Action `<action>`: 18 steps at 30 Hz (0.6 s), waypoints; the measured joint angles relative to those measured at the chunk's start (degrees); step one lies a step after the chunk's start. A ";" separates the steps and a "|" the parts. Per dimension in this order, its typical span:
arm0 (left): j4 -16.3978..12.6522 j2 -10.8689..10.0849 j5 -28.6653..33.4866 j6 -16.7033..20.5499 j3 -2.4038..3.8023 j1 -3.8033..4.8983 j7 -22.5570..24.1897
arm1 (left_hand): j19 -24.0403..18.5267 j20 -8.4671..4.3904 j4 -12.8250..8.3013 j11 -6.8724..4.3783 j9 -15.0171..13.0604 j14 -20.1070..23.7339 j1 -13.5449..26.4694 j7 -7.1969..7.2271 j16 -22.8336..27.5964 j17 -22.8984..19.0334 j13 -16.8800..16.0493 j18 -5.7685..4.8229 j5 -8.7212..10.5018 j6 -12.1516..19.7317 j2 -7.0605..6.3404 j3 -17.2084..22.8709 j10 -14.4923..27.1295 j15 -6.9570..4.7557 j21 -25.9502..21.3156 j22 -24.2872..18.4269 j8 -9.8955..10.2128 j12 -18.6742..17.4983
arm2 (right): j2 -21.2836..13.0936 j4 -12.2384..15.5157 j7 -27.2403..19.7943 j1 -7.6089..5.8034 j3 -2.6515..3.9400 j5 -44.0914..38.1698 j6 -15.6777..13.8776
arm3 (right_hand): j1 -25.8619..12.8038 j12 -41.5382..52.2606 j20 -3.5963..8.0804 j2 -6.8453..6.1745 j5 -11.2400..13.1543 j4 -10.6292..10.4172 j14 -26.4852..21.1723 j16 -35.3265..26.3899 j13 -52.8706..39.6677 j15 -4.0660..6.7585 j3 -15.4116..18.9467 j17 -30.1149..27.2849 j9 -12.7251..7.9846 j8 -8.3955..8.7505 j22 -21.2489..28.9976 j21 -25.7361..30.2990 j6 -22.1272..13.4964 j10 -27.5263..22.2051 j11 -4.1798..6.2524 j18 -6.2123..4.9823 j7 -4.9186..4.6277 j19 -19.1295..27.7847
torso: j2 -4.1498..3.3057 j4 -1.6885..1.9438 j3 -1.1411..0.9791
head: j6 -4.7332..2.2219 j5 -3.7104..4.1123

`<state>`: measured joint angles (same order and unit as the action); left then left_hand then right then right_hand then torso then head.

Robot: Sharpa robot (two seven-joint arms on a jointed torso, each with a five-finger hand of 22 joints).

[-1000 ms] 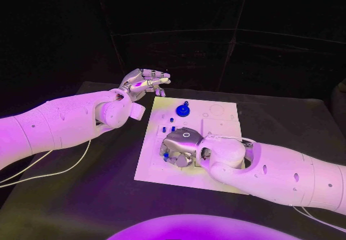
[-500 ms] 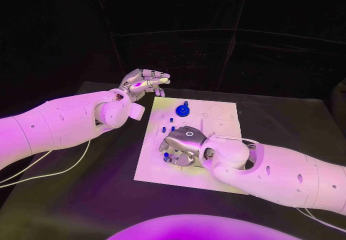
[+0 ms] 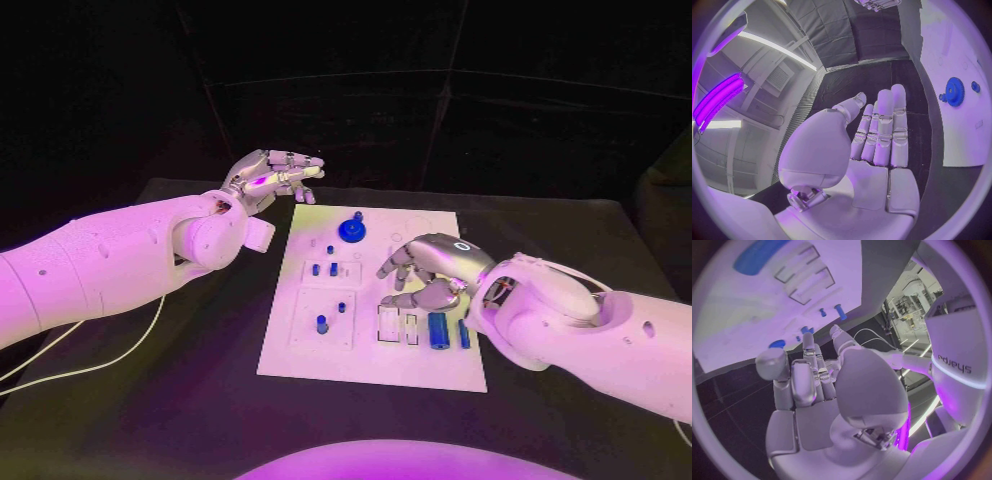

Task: Assemble the parts on the task board

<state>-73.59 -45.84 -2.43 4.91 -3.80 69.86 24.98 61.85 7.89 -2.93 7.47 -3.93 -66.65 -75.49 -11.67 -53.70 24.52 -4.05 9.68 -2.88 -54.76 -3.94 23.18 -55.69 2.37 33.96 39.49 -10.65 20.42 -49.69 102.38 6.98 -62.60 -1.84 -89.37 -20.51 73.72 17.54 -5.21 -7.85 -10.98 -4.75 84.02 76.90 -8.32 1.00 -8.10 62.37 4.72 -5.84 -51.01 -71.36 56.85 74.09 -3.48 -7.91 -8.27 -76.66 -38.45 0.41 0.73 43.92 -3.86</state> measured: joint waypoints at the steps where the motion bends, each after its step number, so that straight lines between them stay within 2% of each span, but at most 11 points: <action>1: 0.01 -0.02 0.00 0.00 -0.06 0.00 -0.01 | 0.00 0.00 0.00 0.00 0.00 0.00 0.00 0.00 0.00 0.00 0.00 0.00 0.00 0.00 0.00 0.00 0.00 0.00 0.00 0.00 0.00 0.00 | -1.80 0.59 0.75 -0.15 0.01 2.31 -0.25 | -0.80 1.99 0.47 -0.18 -1.10 -0.64 0.01 0.47 -1.30 0.58 0.94 0.66 0.18 -0.56 -1.28 -0.78 0.51 2.26 0.61 0.84 0.51 -0.63 | 0.07 -0.13 0.03 | -0.19 0.48; 3: 0.01 -0.03 0.00 -0.01 -0.15 0.00 -0.01 | 0.00 0.00 0.00 0.00 0.00 0.00 0.00 0.00 0.00 -0.06 0.00 0.00 0.00 0.00 0.00 0.00 0.00 0.00 -0.03 -0.04 0.00 0.00 | -4.24 1.50 2.28 -0.22 0.01 5.49 -0.44 | -1.82 6.37 1.46 -0.29 -2.36 -1.82 0.00 1.06 -4.82 1.43 2.84 1.40 0.43 -1.51 -3.73 -2.23 0.76 5.15 1.66 0.84 1.20 -1.62 | 0.18 -0.36 0.07 | -0.55 1.19; 4: 0.01 -0.03 0.00 -0.01 -0.18 0.00 -0.02 | 0.00 0.00 0.00 0.00 0.00 0.00 0.00 0.00 0.00 -0.06 0.00 0.00 0.00 0.00 0.00 0.00 0.00 0.00 -0.21 -0.05 0.00 0.00 | -5.30 1.87 3.21 -0.27 0.01 6.90 -0.47 | -1.81 10.19 1.86 -0.28 -2.37 -2.37 -0.07 1.54 -8.70 1.71 3.77 2.14 0.61 -2.13 -5.13 -3.01 0.50 6.01 1.95 1.48 1.46 -2.03 | 0.26 -0.54 0.10 | -0.73 1.54; 7: 0.05 -0.01 0.00 -0.01 -0.29 -0.01 -0.02 | 0.00 0.00 0.00 0.00 0.00 0.00 0.00 0.00 0.00 -0.06 0.00 0.00 0.00 0.00 0.00 0.00 0.00 0.00 -0.21 -0.05 0.00 0.00 | -8.04 2.55 6.87 -0.39 0.01 10.54 -0.43 | -2.44 24.37 2.57 0.36 -1.34 -4.62 0.02 2.80 -24.29 1.80 6.96 4.11 1.32 -4.63 -7.73 -4.52 -0.01 6.48 2.25 1.73 1.97 -2.73 | 0.41 -0.98 0.16 | -1.17 2.57; 10: 0.12 0.03 0.00 -0.03 -0.39 -0.03 -0.03 | 0.00 0.00 0.00 0.00 0.00 0.00 0.00 0.00 0.00 -0.06 0.00 0.00 0.00 0.00 0.00 0.00 0.00 0.00 -0.21 -0.05 0.00 0.00 | -9.70 3.17 10.76 -0.32 0.01 12.26 -0.22 | -3.01 39.42 2.46 0.93 -1.14 -8.87 -0.18 4.55 -41.54 2.00 11.35 7.21 2.33 -8.13 -9.04 -5.26 -0.81 6.48 2.25 1.73 2.73 -3.02 | 0.53 -1.39 0.15 | -1.42 3.31; 12: 0.17 0.03 0.00 -0.04 -0.57 -0.03 -0.03 | 0.00 0.00 0.00 0.00 0.00 0.00 0.00 0.00 0.00 -0.06 0.00 0.00 0.00 0.00 0.00 0.00 0.00 0.00 -0.21 -0.05 0.00 0.00 | -10.34 3.62 13.30 -0.07 -0.01 12.58 0.01 | -3.36 48.26 2.27 1.46 -1.15 -11.10 -0.04 6.89 -52.21 2.13 13.63 11.36 3.00 -10.51 -10.13 -5.89 -1.19 7.90 2.42 1.76 2.73 -3.20 | 0.60 -1.63 0.10 | -1.47 3.54; 14: 0.17 0.03 0.00 -0.05 -0.74 -0.06 -0.03 | 0.00 0.00 0.00 0.00 0.00 0.00 0.00 0.00 0.00 -0.06 0.00 0.00 0.00 0.00 0.00 0.00 0.00 0.00 -0.21 -0.05 0.00 0.00 | -10.66 4.02 15.40 0.17 -0.07 12.59 0.25 | -3.68 55.98 2.44 1.78 -1.15 -11.68 0.13 8.47 -61.43 2.31 15.31 12.43 3.70 -12.76 -11.20 -6.44 -1.39 9.54 2.67 2.62 2.92 -3.62 | 0.67 -1.91 0.05 | -1.48 3.69; 15: 0.18 0.02 0.00 -0.06 -0.83 -0.06 -0.03 | 0.00 0.00 0.00 0.00 0.00 0.00 0.00 0.00 0.00 -0.06 0.00 -0.01 0.00 0.00 0.00 0.00 0.00 0.00 -0.21 -0.04 0.00 0.00 | -10.76 4.25 16.73 0.36 -0.13 12.51 0.46 | -3.52 58.29 2.45 1.93 -1.15 -11.72 0.02 8.94 -64.23 2.41 15.95 12.54 4.08 -13.83 -11.78 -6.76 -1.54 9.66 2.77 2.62 3.00 -3.63 | 0.71 -2.00 0.03 | -1.48 3.72; 18: 0.20 0.01 0.00 -0.10 -0.91 -0.07 -0.04 | 0.00 0.00 0.00 0.00 0.00 0.00 0.00 0.00 0.00 -0.06 0.00 0.00 0.00 0.00 0.00 0.00 0.00 0.00 -0.21 -0.04 0.00 0.00 | -10.75 4.74 19.45 0.94 -0.22 12.05 1.08 | -3.44 62.08 2.44 2.02 -1.73 -11.92 0.02 9.97 -66.48 2.41 16.93 12.58 4.80 -15.77 -13.02 -7.25 -2.52 9.76 2.87 2.61 2.80 -4.06 | 0.77 -2.19 -0.01 | -1.37 3.80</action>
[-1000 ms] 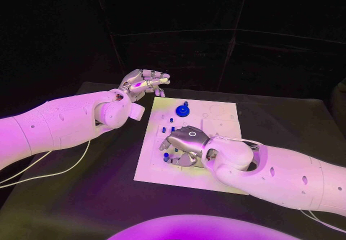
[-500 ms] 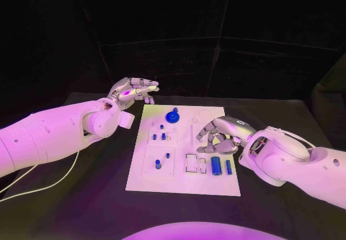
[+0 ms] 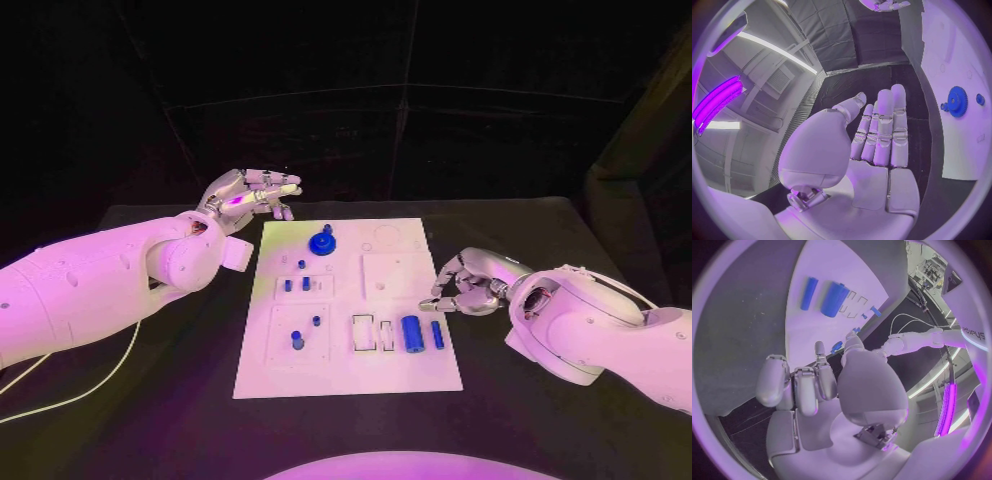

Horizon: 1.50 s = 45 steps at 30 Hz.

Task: Assemble the parts on the task board

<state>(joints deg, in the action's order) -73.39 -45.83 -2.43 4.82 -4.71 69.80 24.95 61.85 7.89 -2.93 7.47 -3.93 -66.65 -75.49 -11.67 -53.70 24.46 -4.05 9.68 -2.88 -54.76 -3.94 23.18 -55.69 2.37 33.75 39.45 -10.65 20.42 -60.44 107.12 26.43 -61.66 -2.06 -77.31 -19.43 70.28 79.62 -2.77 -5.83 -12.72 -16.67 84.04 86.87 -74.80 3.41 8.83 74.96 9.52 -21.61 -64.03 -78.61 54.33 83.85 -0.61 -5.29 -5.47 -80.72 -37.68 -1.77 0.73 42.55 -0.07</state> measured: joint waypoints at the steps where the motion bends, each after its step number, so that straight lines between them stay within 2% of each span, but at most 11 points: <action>1: 0.01 0.00 0.00 -0.02 -0.05 0.00 0.00 | 0.00 0.00 0.00 0.00 0.00 0.00 0.00 0.00 0.00 0.00 0.00 0.00 0.00 0.00 0.00 0.00 0.00 0.00 0.00 0.00 0.00 0.00 | 0.10 0.12 1.06 0.26 -0.04 -0.24 0.32 | 0.00 0.74 -0.09 0.00 -0.30 -0.12 0.00 0.22 -0.11 0.00 0.17 0.00 0.14 -0.38 -0.44 -0.34 -0.43 0.00 0.00 0.00 0.03 -0.09 | 0.01 -0.02 0.01 | 0.07 0.05; 4: 0.05 0.01 0.00 -0.06 -0.12 0.00 0.00 | 0.00 0.00 0.00 0.00 0.00 0.00 0.00 0.00 0.00 0.00 0.00 0.00 0.00 0.00 0.00 0.00 0.00 0.00 0.00 0.00 0.00 0.00 | 0.70 0.20 3.21 0.80 -0.13 -0.84 1.05 | -0.24 2.26 0.01 0.24 -0.30 -0.15 0.00 0.65 -0.15 0.00 0.62 0.00 0.64 -1.65 -1.76 -0.99 -1.52 0.00 0.00 -0.01 -0.03 -0.60 | 0.01 -0.02 0.03 | 0.17 0.13; 9: 0.10 0.00 0.00 -0.12 -0.17 -0.02 -0.02 | 0.00 0.00 0.00 0.00 0.00 0.00 0.00 0.00 0.00 0.00 0.00 0.00 0.00 0.00 0.00 0.00 0.00 0.00 0.00 0.01 0.00 0.00 | 2.28 0.16 5.89 1.58 -0.19 -2.01 2.27 | -0.39 4.08 -0.07 0.38 -0.61 0.00 0.00 1.00 -0.15 0.00 0.80 -0.01 1.09 -2.65 -3.22 -1.72 -2.16 0.00 0.00 0.00 -0.11 -1.11 | -0.02 -0.02 0.03 | 0.38 0.09; 11: 0.13 -0.03 0.00 -0.14 -0.18 -0.03 -0.02 | 0.00 0.00 0.00 0.00 0.00 0.00 0.00 0.00 0.00 0.01 0.00 0.00 0.00 0.00 0.00 0.00 0.00 0.00 0.00 0.01 0.00 0.00 | 2.67 0.09 6.52 1.85 -0.19 -2.41 2.65 | -0.69 4.70 -0.08 0.68 -0.78 0.00 0.00 1.30 -0.14 0.00 0.80 -0.01 1.26 -2.96 -4.07 -2.10 -2.55 0.00 0.00 0.89 -0.09 -1.10 | -0.04 -0.02 0.04 | 0.44 0.09; 17: 0.22 -0.05 0.00 -0.21 -0.23 -0.06 -0.05 | 0.00 0.00 0.00 0.00 0.00 0.00 0.00 0.00 0.00 0.01 0.00 0.00 0.00 0.00 0.00 0.00 0.00 0.00 0.00 0.01 0.00 0.00 | 3.95 -0.30 7.93 2.44 -0.23 -3.60 3.99 | -0.69 5.12 -0.09 0.68 -0.94 0.00 0.00 1.31 -0.14 -0.01 0.80 -0.01 1.65 -3.90 -4.88 -2.37 -2.55 0.00 0.00 0.90 -0.09 -1.51 | -0.05 -0.12 0.07 | 0.62 0.14; 22: 0.24 -0.05 0.00 -0.26 -0.24 -0.06 -0.06 | 0.00 0.00 0.00 0.00 0.00 0.00 0.00 0.00 0.00 0.01 0.00 0.00 0.00 0.00 0.00 0.00 0.00 0.00 0.00 0.01 0.00 0.00 | 4.90 -0.86 8.61 2.87 -0.24 -4.51 4.93 | -0.69 5.12 -0.09 0.68 -1.15 -0.01 0.00 1.53 -0.14 -0.01 0.80 -0.02 1.88 -4.49 -5.14 -2.59 -2.55 -0.01 0.00 0.89 -0.09 -1.51 | -0.08 -0.16 0.07 | 0.70 0.13; 34: 0.22 -0.20 0.00 -0.37 -0.26 -0.09 -0.11 | 0.00 0.00 0.00 0.00 0.00 0.00 0.00 0.00 0.00 0.01 0.00 0.00 0.00 0.00 0.00 0.00 0.00 0.00 0.00 0.01 0.00 0.00 | 7.14 -2.31 9.69 3.85 -0.25 -5.98 6.43 | -0.69 5.12 -0.09 0.67 -1.14 -0.01 0.00 1.54 -0.14 -0.01 0.79 -0.02 2.16 -4.58 -5.21 -2.59 -2.55 -0.01 0.00 0.88 -0.09 -1.51 | -0.08 -0.08 0.07 | 0.93 -0.26; 40: 0.19 -0.24 0.00 -0.45 -0.26 -0.09 -0.14 | 0.00 0.00 0.00 0.00 0.00 0.21 0.00 0.00 0.00 -0.09 0.00 0.00 0.00 0.00 0.00 0.00 0.00 0.21 0.00 -0.06 -0.29 0.34 | 8.02 -2.68 9.97 4.02 -0.11 -6.62 6.83 | -0.37 5.12 -0.09 1.32 -1.14 -0.01 0.00 1.53 -0.13 -0.01 0.79 -0.03 2.45 -5.19 -5.24 -2.59 -2.69 -0.01 0.00 0.88 0.07 -1.50 | -0.08 -0.08 0.09 | 1.08 -0.32; 45: 0.17 -0.30 0.00 -0.52 -0.27 -0.09 -0.17 | 0.00 0.00 0.00 0.00 0.00 0.21 0.00 0.00 0.00 -0.09 0.00 0.00 0.00 0.00 0.00 0.00 0.00 0.21 0.00 -0.06 -0.29 0.34 | 8.36 -3.01 10.18 4.06 -0.04 -7.02 7.05 | 0.16 5.12 -0.09 1.96 -2.20 -0.01 0.00 1.53 -0.13 -0.01 0.79 -0.03 2.80 -5.97 -5.36 -2.59 -2.67 -0.01 0.00 0.88 0.07 -1.50 | -0.08 -0.08 0.10 | 1.19 -0.25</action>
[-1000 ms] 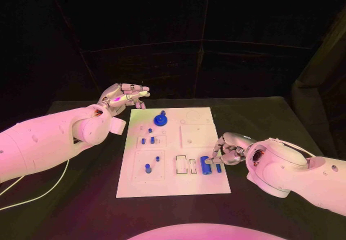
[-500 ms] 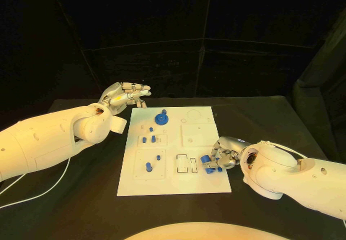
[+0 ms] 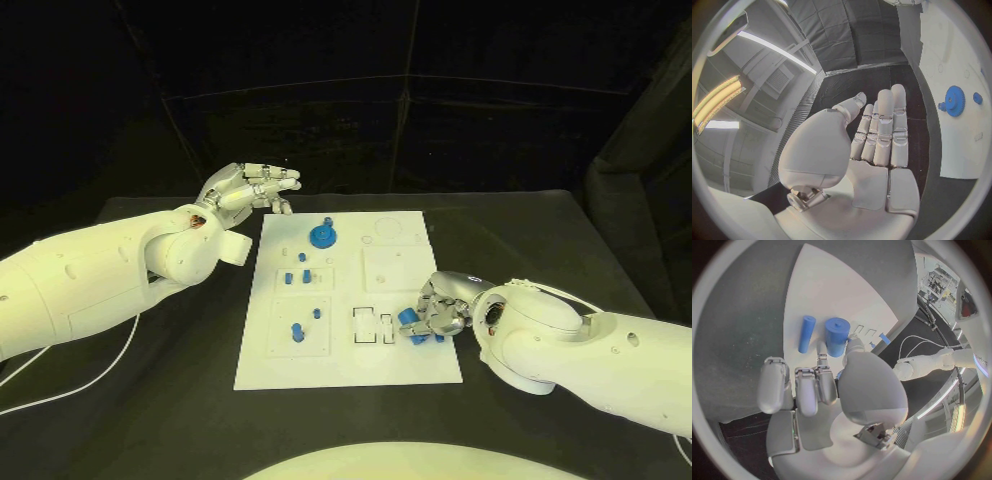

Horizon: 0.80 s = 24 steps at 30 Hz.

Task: Assemble the parts on the task board

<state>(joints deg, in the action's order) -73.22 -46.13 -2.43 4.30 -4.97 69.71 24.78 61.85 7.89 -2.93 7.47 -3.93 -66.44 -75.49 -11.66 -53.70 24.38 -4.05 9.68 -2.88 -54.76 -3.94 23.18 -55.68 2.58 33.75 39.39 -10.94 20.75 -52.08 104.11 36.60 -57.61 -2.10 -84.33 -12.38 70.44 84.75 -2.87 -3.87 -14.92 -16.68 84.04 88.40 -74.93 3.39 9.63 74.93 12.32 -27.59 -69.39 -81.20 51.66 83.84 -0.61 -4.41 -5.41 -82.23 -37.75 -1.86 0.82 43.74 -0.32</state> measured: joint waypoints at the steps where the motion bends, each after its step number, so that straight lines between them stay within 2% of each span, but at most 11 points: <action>1: 0.00 -0.02 0.00 -0.01 0.00 0.00 -0.01 | 0.00 0.00 0.00 0.00 0.00 0.00 0.00 0.00 0.00 0.00 0.00 0.00 0.00 0.00 0.00 0.00 0.00 0.00 0.00 0.00 0.00 0.00 | 0.06 -0.05 0.04 0.01 0.01 -0.10 0.04 | 0.09 0.00 0.00 0.09 -0.31 0.00 0.00 0.00 0.00 0.00 0.00 0.00 0.17 -0.03 -0.03 0.00 0.00 0.00 0.00 0.00 0.00 0.00 | 0.00 0.00 0.00 | 0.02 0.02; 6: -0.03 -0.06 0.00 -0.06 0.00 0.00 -0.05 | 0.00 0.00 0.00 0.00 0.00 0.00 0.00 0.00 0.00 0.00 0.00 0.00 0.00 0.00 0.00 0.00 0.00 0.00 0.00 0.00 0.00 0.00 | 0.27 -0.23 0.18 0.02 0.03 -0.62 0.32 | 0.39 0.00 0.00 0.38 -1.12 0.16 0.00 0.00 0.00 0.00 0.16 0.00 0.50 -0.56 -0.10 -0.22 -0.13 0.00 0.00 0.00 0.32 0.00 | 0.02 -0.01 0.00 | 0.08 0.13; 9: -0.07 -0.08 0.00 -0.10 0.00 0.00 -0.08 | 0.00 0.00 0.00 0.00 0.00 0.00 0.00 0.00 0.00 0.00 0.00 0.00 0.00 0.00 0.00 0.00 0.00 0.00 0.00 0.01 0.00 0.00 | 0.34 -0.18 0.26 0.06 0.03 -0.99 0.41 | 1.06 0.00 0.00 1.06 -4.21 0.38 0.00 0.00 0.00 0.00 0.41 0.00 0.71 -1.23 -0.26 -0.22 -0.23 0.00 0.00 0.00 0.40 0.00 | 0.03 -0.01 0.01 | 0.11 0.16; 13: -0.10 -0.11 0.00 -0.13 0.00 0.00 -0.11 | 0.00 0.00 0.00 0.00 0.00 0.00 0.00 0.00 0.00 0.01 0.00 0.00 0.00 0.00 0.00 0.00 0.00 0.00 0.00 0.00 0.00 0.00 | -0.15 0.67 0.38 0.22 -0.09 -1.31 -0.19 | 1.81 0.00 0.22 1.81 -6.32 0.32 0.00 0.00 0.00 0.00 0.47 -0.01 1.03 -1.83 -0.64 -0.45 -0.57 0.00 0.00 -0.01 0.72 -0.22 | 0.05 -0.01 0.01 | 0.02 0.15; 16: -0.10 -0.16 0.00 -0.15 0.00 0.00 -0.12 | 0.00 0.00 0.00 0.00 0.00 0.00 0.00 0.00 0.00 0.01 0.00 0.00 0.00 0.00 0.00 0.00 0.00 0.00 0.00 0.01 0.00 0.00 | -1.20 1.83 0.42 0.43 -0.26 -1.24 -1.76 | 1.67 0.00 0.22 2.67 -6.43 0.04 0.00 0.00 0.00 0.00 0.93 -0.01 1.25 -1.91 -0.97 -0.57 -0.48 0.00 0.00 -0.01 0.48 -0.22 | 0.07 -0.01 0.01 | -0.05 -0.01; 18: -0.10 -0.17 0.00 -0.15 0.00 0.00 -0.13 | 0.00 0.00 0.00 0.00 0.00 0.00 0.00 0.00 0.00 0.01 0.00 0.00 0.00 0.00 0.00 0.00 0.00 0.00 0.00 0.01 0.00 0.00 | -1.77 2.56 0.42 0.45 -0.27 -1.00 -3.19 | 1.63 0.06 0.25 2.69 -6.86 0.11 0.00 0.00 0.00 0.00 1.00 -0.01 1.42 -2.15 -1.11 -0.67 -0.24 0.03 0.03 -0.01 0.73 -0.24 | 0.08 -0.01 0.01 | -0.11 -0.04; 21: -0.11 -0.16 0.00 -0.17 0.00 0.00 -0.16 | 0.00 0.00 0.00 0.00 0.00 0.00 0.00 0.00 0.00 0.01 0.00 0.00 0.00 0.00 0.00 0.00 0.00 0.00 0.00 0.01 0.00 0.00 | -2.27 3.73 0.25 0.44 -0.24 -0.24 -5.75 | 1.40 0.62 0.42 2.92 -8.84 0.27 0.00 0.23 0.00 0.00 1.16 -0.01 1.59 -2.36 -1.45 -0.86 0.12 0.31 0.31 -0.01 1.08 -0.42 | 0.09 0.00 0.03 | -0.30 -0.04; 24: -0.11 -0.13 0.00 -0.21 0.00 0.00 -0.22 | 0.00 0.00 0.00 0.00 0.00 0.00 0.00 0.00 0.00 -0.06 0.00 0.00 0.00 0.00 0.00 0.00 0.00 0.00 0.00 -0.05 0.00 0.00 | -2.37 4.45 -0.05 0.40 -0.21 0.78 -8.07 | 1.25 0.62 0.42 3.06 -9.24 0.26 0.00 0.24 0.00 0.00 1.17 -0.01 1.74 -2.40 -1.46 -0.88 0.31 0.31 0.31 -0.01 0.90 -0.42 | 0.09 0.04 0.05 | -0.46 -0.13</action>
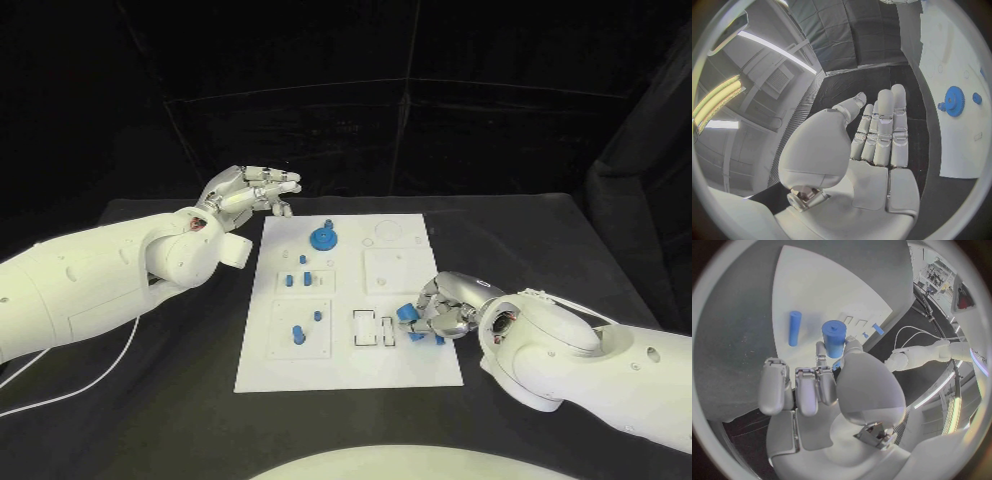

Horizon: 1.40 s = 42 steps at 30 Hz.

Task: Assemble the parts on the task board

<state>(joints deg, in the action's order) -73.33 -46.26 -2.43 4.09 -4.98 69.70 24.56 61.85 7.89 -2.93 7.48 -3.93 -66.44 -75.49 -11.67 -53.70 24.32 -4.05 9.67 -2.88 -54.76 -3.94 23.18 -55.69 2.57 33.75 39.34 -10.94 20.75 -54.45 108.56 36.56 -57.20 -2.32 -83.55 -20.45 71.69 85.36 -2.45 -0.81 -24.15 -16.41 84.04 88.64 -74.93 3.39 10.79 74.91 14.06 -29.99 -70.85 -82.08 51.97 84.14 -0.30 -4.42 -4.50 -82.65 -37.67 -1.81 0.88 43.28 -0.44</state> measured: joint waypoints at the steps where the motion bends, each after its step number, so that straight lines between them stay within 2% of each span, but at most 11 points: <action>1: -0.02 0.00 0.00 -0.01 0.00 0.00 -0.01 | 0.00 0.00 0.00 0.00 0.00 0.00 0.00 0.00 0.00 0.00 0.00 0.00 0.00 0.00 0.00 0.00 0.00 0.00 0.00 0.00 0.00 0.00 | 0.00 0.13 -0.10 0.00 0.00 0.31 -0.61 | 0.00 0.00 0.00 0.00 0.00 0.00 0.00 0.00 0.00 0.00 0.00 0.00 0.00 0.00 0.00 0.00 0.00 0.00 0.00 -0.01 0.00 0.00 | 0.00 0.02 0.01 | -0.03 -0.02; 7: -0.11 0.04 0.00 0.01 0.00 0.00 -0.03 | 0.00 0.00 0.00 0.00 0.00 0.00 0.00 0.00 0.00 0.00 0.00 0.00 0.00 0.00 0.00 0.00 0.00 0.00 0.00 0.00 0.00 0.00 | 0.82 0.26 -0.82 -0.02 0.01 2.69 -3.31 | -0.25 0.00 0.20 0.25 -0.51 -0.16 -0.21 0.00 0.00 0.21 0.16 0.00 0.08 -0.01 -0.21 0.00 0.22 -0.22 0.21 -0.01 0.22 -0.20 | -0.05 0.08 -0.02 | -0.09 -0.23; 11: -0.17 0.04 0.00 0.02 0.00 0.00 -0.03 | 0.00 0.00 0.00 0.00 0.00 0.00 0.00 0.00 0.00 0.00 0.00 0.00 0.00 0.00 0.00 0.00 0.00 0.00 0.00 0.01 0.00 0.00 | 2.28 -0.23 -1.10 -0.02 0.01 4.24 -3.54 | -0.70 0.00 0.20 0.70 -0.51 -0.19 -0.20 0.00 0.00 0.22 0.50 0.00 0.30 0.00 -0.26 0.00 0.22 -0.22 0.21 0.00 0.22 -0.20 | -0.06 0.11 0.00 | 0.02 -0.37; 19: -0.25 0.05 0.00 0.04 0.00 0.00 -0.03 | 0.00 0.00 0.00 0.00 0.00 0.00 0.00 0.00 0.00 0.01 0.00 0.00 0.00 0.00 0.00 0.00 0.00 0.00 0.00 0.01 0.00 0.00 | 4.87 -1.57 -1.12 -0.03 0.02 6.40 -2.69 | -1.21 -0.27 0.20 1.20 0.84 -0.18 0.00 0.00 0.00 0.41 1.29 -0.01 0.63 -0.27 -0.26 0.00 0.71 -0.22 0.21 0.00 0.34 -0.20 | -0.11 0.13 0.04 | 0.11 -0.68; 23: -0.25 0.11 0.00 0.05 0.00 0.01 -0.03 | 0.00 0.00 0.00 0.00 0.00 0.00 0.00 0.00 0.00 0.01 0.00 0.00 0.00 0.00 0.00 0.00 0.00 0.00 0.00 0.01 0.00 0.00 | 6.04 -2.24 -0.88 -0.04 0.02 7.15 -1.65 | -1.59 -0.57 0.20 1.58 2.04 -0.10 0.00 0.00 0.00 0.41 1.69 -0.01 0.86 -0.28 -0.25 0.00 0.91 -0.01 0.42 0.00 0.53 -0.20 | -0.11 0.03 0.04 | 0.18 -0.86; 35: -0.17 0.34 0.00 0.05 0.00 0.03 -0.04 | 0.00 0.00 0.00 0.00 0.00 0.00 0.00 0.00 0.00 0.01 0.00 0.00 0.00 0.00 0.00 0.00 0.00 0.00 0.00 0.02 0.00 0.00 | 8.34 -3.60 -0.06 -0.05 0.02 8.32 -0.30 | -1.96 -0.67 0.19 1.96 2.04 -0.23 -0.01 0.00 0.01 0.41 1.87 0.02 0.98 -0.59 -0.33 0.00 1.13 -0.01 0.41 0.00 0.73 -0.20 | -0.14 -0.03 -0.05 | 0.27 -0.98; 42: -0.16 0.36 0.00 0.05 0.00 0.03 -0.06 | 0.00 0.00 0.16 0.00 0.00 0.00 0.00 0.21 0.00 -0.05 0.00 0.00 0.00 0.22 0.00 -0.15 0.42 0.00 0.00 -0.04 0.00 0.00 | 9.07 -4.13 0.14 -0.06 0.02 8.28 -0.48 | -3.10 -1.08 0.19 2.02 5.47 -0.27 -0.21 0.00 0.01 0.61 3.29 0.03 1.45 -0.63 -0.33 0.00 1.33 -0.22 0.62 0.00 0.93 -0.20 | -0.14 -0.10 -0.05 | 0.29 -1.10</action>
<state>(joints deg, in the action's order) -73.49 -45.89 -2.43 4.14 -4.98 69.73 24.50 61.85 7.89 -2.77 7.48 -3.93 -66.44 -75.49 -11.45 -53.70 24.27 -4.05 9.67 -2.88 -54.55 -3.94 23.03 -55.27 2.58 33.75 39.30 -10.94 20.75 -45.39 104.43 36.69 -57.26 -2.29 -75.26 -20.93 68.59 84.28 -2.25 1.22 -18.68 -16.68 83.83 88.64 -74.92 4.01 14.09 74.94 15.51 -30.62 -71.18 -82.07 53.30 83.92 0.32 -4.42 -3.57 -82.84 -37.81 -1.91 0.82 43.57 -1.54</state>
